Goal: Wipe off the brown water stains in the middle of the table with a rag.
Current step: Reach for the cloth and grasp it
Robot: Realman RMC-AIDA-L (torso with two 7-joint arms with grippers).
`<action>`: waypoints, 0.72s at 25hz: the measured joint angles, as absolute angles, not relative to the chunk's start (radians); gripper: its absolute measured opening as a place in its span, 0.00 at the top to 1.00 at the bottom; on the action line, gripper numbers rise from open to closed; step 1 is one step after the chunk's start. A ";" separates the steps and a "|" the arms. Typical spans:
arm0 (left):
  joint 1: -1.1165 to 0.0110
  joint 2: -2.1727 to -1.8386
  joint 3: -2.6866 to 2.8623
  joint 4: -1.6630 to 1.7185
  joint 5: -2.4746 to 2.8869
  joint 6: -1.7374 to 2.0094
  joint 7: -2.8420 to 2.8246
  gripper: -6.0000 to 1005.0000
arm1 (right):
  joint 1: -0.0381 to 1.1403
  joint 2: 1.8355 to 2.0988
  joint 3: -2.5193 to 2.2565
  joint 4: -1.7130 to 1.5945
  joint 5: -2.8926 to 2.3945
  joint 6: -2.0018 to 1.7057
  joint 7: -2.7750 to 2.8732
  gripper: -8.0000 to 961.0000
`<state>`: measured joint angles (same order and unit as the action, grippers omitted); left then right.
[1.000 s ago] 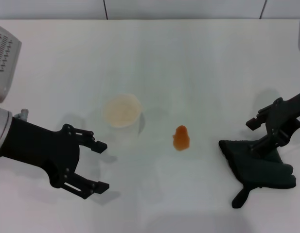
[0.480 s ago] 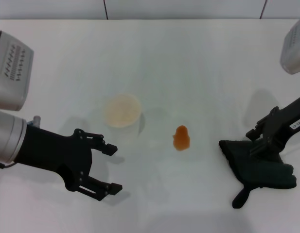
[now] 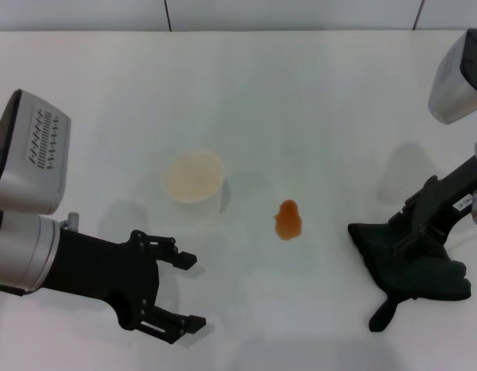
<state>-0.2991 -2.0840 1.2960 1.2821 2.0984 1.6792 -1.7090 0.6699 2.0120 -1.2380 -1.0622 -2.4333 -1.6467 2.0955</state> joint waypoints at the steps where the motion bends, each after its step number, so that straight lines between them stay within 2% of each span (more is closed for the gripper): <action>1: -0.294 -2.085 1.298 1.284 2.098 1.675 -1.709 0.11 | 0.670 2.012 -1.249 -1.062 -2.435 -1.647 2.108 0.34; 16: -0.275 -2.085 1.304 1.301 2.096 1.656 -1.709 0.11 | 0.655 2.013 -1.360 -1.072 -2.442 -1.652 2.154 0.43; 18: -0.275 -2.085 1.304 1.301 2.095 1.656 -1.709 0.11 | 0.653 2.014 -1.374 -1.076 -2.443 -1.647 2.155 0.51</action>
<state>-0.2745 -2.0847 1.3039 1.3008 2.0953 1.6565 -1.7089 0.6531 2.0137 -1.3738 -1.0757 -2.4430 -1.6469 2.1546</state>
